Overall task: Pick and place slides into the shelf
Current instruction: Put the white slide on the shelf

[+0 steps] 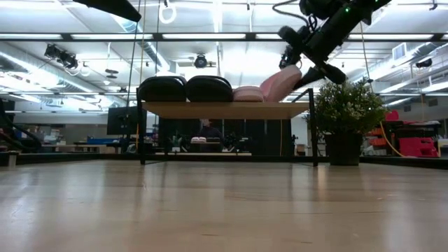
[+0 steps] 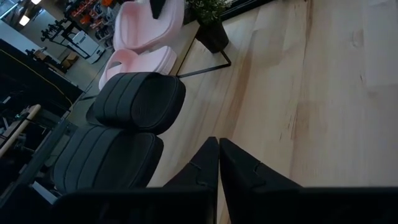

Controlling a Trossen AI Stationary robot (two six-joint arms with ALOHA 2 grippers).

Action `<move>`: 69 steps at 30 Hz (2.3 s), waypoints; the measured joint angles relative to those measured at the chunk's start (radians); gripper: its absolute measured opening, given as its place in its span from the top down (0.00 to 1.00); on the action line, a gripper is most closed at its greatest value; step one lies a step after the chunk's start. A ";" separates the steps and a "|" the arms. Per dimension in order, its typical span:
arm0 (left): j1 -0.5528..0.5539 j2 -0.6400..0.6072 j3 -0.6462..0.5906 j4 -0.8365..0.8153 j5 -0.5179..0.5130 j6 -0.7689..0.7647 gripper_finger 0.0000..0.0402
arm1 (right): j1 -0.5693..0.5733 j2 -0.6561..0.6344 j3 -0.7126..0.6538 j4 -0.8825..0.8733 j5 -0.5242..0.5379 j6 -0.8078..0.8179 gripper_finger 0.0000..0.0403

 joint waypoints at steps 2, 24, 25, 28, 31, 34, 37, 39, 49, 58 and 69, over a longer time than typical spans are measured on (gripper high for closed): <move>0.000 0.000 0.000 0.000 0.000 0.000 0.94 | 0.000 0.000 0.027 -0.010 -0.004 -0.011 0.44; 0.000 0.000 0.000 0.000 0.000 0.000 0.94 | 0.001 -0.001 0.094 -0.241 0.008 -0.094 0.41; 0.000 0.000 0.000 0.000 0.000 0.000 0.95 | 0.001 -0.001 0.099 -0.244 0.019 -0.103 0.41; 0.000 0.000 0.000 0.000 0.000 0.000 0.96 | 0.001 -0.001 0.126 -0.239 0.034 -0.118 0.41; 0.000 0.000 0.000 0.000 0.000 0.000 0.97 | 0.001 0.000 0.165 -0.265 0.035 -0.129 0.41; 0.000 0.000 0.000 0.000 0.000 0.000 0.97 | 0.001 0.000 0.219 -0.310 0.051 -0.140 0.41; 0.000 0.000 0.000 0.000 0.000 0.000 0.95 | 0.006 0.000 0.278 -0.393 0.084 -0.162 0.41; 0.000 -0.001 0.000 0.000 0.000 0.000 0.94 | 0.024 -0.001 0.310 -0.420 0.095 -0.197 0.41; 0.000 -0.001 0.000 0.000 0.000 0.001 0.97 | 0.255 0.007 0.349 -0.471 0.247 -0.504 0.45; 0.000 -0.001 0.000 0.000 0.000 -0.009 0.95 | 0.474 0.154 0.346 -0.462 0.444 -0.871 0.50; 0.000 -0.001 0.000 0.000 0.000 -0.010 0.97 | 0.479 0.394 0.345 -0.241 0.610 -1.147 0.50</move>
